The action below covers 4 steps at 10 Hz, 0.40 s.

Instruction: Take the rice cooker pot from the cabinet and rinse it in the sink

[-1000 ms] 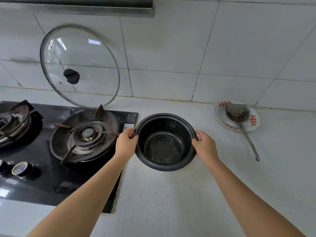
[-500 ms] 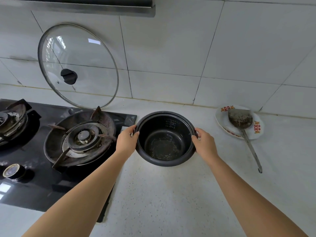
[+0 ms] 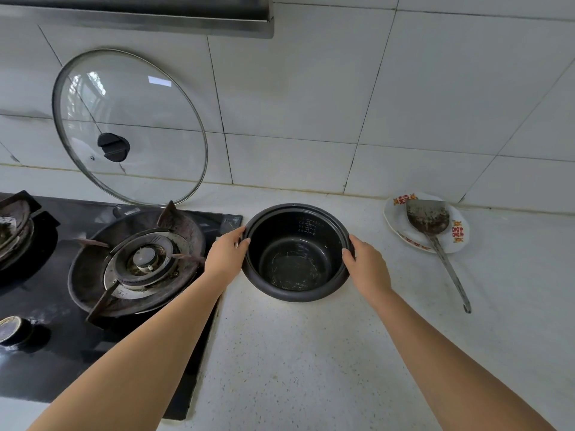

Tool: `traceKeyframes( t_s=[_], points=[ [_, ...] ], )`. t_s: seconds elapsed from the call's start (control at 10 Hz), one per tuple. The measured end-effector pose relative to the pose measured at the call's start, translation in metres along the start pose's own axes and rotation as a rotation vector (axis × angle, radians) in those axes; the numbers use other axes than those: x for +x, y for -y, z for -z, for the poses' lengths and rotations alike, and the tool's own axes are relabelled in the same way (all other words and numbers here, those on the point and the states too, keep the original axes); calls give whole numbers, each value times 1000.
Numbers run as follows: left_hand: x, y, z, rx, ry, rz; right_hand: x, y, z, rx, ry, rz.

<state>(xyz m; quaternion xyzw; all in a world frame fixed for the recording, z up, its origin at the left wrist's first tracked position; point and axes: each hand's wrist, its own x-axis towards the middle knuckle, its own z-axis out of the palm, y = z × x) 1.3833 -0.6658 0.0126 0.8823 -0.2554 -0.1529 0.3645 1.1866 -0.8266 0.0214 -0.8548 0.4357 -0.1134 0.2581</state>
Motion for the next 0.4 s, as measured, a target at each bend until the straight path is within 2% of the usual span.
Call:
traceKeyframes(
  t_s=[0.3, 0.4],
  points=[
    [-3, -5, 28, 297, 140, -90, -9, 11, 21, -167, 23, 27],
    [-6, -18, 39, 348, 121, -153, -15, 22, 32, -187, -9, 96]
  ],
)
